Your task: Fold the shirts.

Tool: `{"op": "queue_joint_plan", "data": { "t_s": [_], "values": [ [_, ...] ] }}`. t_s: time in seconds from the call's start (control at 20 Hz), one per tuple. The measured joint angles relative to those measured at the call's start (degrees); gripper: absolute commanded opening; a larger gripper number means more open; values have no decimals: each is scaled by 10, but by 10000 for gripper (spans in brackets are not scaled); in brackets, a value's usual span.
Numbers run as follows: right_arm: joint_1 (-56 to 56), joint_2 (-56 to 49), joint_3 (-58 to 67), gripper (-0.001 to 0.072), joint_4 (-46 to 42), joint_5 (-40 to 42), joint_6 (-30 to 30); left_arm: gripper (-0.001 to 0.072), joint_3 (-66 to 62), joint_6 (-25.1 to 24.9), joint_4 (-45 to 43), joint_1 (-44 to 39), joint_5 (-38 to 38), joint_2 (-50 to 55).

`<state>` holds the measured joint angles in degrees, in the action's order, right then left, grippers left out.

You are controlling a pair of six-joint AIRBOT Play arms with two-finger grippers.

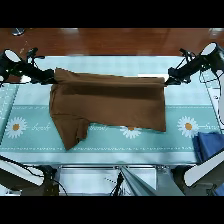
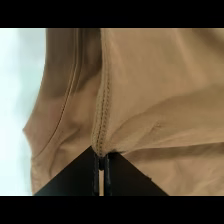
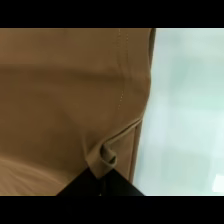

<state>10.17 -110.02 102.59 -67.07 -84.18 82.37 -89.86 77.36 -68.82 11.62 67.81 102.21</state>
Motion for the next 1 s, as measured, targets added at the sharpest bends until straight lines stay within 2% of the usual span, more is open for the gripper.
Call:
{"op": "queue_joint_plan", "data": {
  "t_s": [0.35,0.4,0.45,0.5,0.55,0.8,1.0],
  "values": [
    [-7,-2,-31,38,-11,-10,1,23,3,11,-16,1,33,12],
    [-7,-2,-35,42,-12,-10,1,45,3,11,-16,1,40,16],
    [-7,-2,-38,187,-12,-10,2,221,3,12,-17,1,51,20],
    [-7,-2,-40,579,-11,-7,2,629,3,13,-17,1,55,22],
    [-7,-2,-41,620,-11,-6,3,708,3,13,-21,1,59,24],
    [0,25,-44,615,-11,-21,14,705,-4,24,-19,10,113,16],
    [35,116,-75,615,-32,-12,20,705,50,26,-19,46,144,-53]
  ]
}}
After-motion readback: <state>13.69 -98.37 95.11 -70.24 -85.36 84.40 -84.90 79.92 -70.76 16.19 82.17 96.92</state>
